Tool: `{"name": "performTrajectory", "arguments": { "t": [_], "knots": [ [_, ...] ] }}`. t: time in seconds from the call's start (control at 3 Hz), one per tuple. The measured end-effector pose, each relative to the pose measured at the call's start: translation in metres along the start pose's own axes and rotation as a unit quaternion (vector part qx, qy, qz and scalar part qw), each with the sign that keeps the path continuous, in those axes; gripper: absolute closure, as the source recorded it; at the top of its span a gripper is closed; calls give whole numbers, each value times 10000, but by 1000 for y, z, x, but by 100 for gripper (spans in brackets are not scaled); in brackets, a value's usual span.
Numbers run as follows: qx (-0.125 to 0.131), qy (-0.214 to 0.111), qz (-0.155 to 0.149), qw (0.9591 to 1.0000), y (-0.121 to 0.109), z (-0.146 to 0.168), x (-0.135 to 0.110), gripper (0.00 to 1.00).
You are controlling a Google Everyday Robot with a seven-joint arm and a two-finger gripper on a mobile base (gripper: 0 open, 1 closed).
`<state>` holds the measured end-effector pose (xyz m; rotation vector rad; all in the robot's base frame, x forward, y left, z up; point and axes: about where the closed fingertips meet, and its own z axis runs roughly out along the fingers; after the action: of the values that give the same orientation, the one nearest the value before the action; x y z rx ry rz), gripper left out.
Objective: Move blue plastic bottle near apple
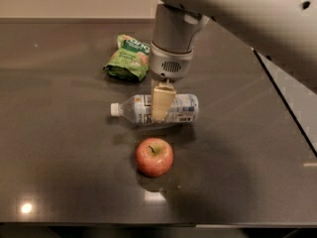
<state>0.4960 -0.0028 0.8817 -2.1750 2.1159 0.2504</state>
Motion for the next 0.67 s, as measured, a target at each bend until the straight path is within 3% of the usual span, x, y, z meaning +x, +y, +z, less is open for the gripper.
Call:
{"name": "performTrajectory", "arguments": {
  "t": [0.33,0.67],
  "knots": [
    [-8,46,-38,10000,-1,2,-4,13],
    [-48,63,-108,9999,-4,-3,-3,0]
  ]
}}
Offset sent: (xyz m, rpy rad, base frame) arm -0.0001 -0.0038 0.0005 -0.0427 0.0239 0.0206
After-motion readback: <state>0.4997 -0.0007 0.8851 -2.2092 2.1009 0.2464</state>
